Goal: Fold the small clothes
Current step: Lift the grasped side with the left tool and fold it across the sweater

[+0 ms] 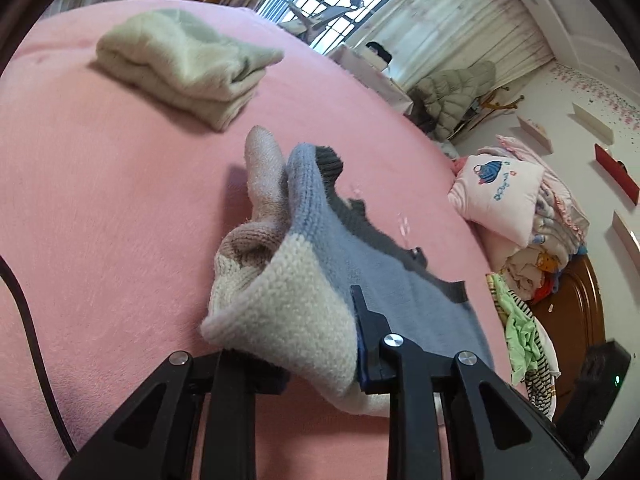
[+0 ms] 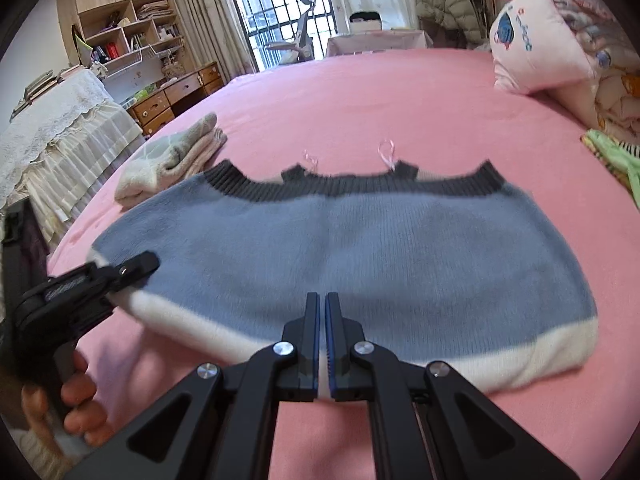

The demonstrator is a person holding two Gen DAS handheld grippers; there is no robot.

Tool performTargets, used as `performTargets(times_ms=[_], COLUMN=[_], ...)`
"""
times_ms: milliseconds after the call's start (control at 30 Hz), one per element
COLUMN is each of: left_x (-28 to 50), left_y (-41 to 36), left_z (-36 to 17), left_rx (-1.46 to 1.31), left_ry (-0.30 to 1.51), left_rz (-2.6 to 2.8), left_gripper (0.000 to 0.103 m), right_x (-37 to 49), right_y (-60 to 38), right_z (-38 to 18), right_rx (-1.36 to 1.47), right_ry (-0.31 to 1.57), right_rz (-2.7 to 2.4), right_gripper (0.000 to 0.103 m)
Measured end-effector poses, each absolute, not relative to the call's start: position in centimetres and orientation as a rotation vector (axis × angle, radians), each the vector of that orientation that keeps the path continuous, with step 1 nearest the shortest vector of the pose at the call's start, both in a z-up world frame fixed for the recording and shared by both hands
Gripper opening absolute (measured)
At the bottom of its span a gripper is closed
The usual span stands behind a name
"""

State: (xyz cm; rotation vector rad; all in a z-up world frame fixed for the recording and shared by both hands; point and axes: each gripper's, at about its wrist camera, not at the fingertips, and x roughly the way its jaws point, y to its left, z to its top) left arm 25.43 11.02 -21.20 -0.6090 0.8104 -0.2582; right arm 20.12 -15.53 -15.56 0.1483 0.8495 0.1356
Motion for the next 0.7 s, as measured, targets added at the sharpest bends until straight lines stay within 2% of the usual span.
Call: performTargets(times_ms=[100, 333, 700], left_x=[25.4, 25.5, 25.1], left_y=[11.0, 9.4, 3.8], left_z=[-20.4, -18.5, -14.3], left_rx=[-0.609, -0.572, -0.423], left_ry=[0.796, 0.772, 0.705], left_rz=[-0.263, -0.314, -0.396], left_gripper=[0.022, 0.021, 0.021], right_x=[21.6, 22.8, 20.4], right_y=[-14.4, -12.7, -14.1], right_z=[-15.8, -21.1, -21.2], right_rx=[0.127, 0.11, 0.171], right_ry=[0.826, 0.94, 0.936], right_rz=[0.128, 0.117, 0.124], right_gripper=[0.002, 0.002, 0.002])
